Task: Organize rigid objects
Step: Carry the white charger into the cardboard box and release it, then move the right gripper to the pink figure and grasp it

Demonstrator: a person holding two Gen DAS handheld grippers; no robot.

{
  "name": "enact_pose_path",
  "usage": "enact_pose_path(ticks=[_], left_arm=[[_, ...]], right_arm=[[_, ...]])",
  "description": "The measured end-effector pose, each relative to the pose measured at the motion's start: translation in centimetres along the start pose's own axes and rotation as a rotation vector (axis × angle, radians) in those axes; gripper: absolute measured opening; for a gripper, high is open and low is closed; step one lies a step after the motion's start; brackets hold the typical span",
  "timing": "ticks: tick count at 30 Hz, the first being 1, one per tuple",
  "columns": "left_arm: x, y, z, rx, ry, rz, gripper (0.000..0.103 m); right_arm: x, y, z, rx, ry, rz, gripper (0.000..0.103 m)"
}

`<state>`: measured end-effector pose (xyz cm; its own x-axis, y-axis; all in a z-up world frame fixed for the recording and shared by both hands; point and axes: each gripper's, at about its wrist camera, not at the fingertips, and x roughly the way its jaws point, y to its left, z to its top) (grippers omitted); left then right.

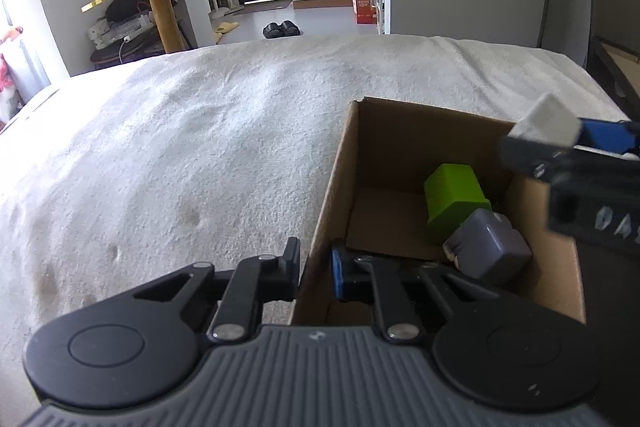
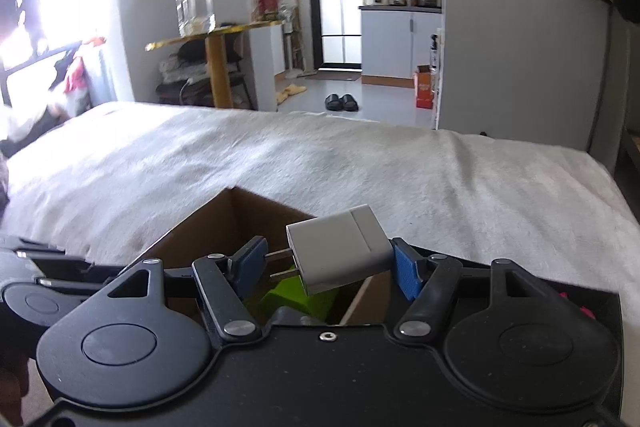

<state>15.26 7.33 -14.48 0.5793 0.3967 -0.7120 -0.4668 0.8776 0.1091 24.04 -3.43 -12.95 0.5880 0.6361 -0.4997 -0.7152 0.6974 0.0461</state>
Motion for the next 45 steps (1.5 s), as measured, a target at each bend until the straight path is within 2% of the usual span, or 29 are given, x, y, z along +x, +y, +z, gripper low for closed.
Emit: enact_pose_path(ticks=[6,14,23,34,38,40,42,45], left_arm=[[-0.2,0.4,-0.1,-0.019,-0.002,-0.015,0.015],[-0.1,0.4,0.0,-0.030,-0.001,-0.019,0.015],[0.0,0.2,0.1,-0.022,0.003,-0.008,0.015],[-0.2,-0.3,0.3,-0.009,0.012,0.027,0.016],[-0.6,-0.7,0.6,0.003,0.020,0.050,0.021],[-0.7,-0.8,0.8,-0.002,0.024,0.058,0.029],[-1.0,-0.9,1.0,-0.004,0.012,0.062,0.042],[-1.4,-1.4,1.2,0.004,-0.008,0.072,0.054]], right_arm=[[1.2,2.2,-0.4,-0.091,0.052,0.020,0.065],[2.6,3.7,-0.7,-0.125,0.102,0.032,0.065],[4.1,3.4,-1.0,-0.081,0.124,0.030,0.067],[1.4,2.2,-0.6,-0.019,0.099,0.063,0.068],[0.3,1.7,-0.4,-0.004,0.082,0.060,0.068],[-0.6,1.0,-0.4,0.019,0.077,0.042,0.068],[-1.4,0.1,-0.4,0.058,0.072,0.026,0.068],[-2.6,-1.6,-0.6,0.115,0.058,0.004,0.068]])
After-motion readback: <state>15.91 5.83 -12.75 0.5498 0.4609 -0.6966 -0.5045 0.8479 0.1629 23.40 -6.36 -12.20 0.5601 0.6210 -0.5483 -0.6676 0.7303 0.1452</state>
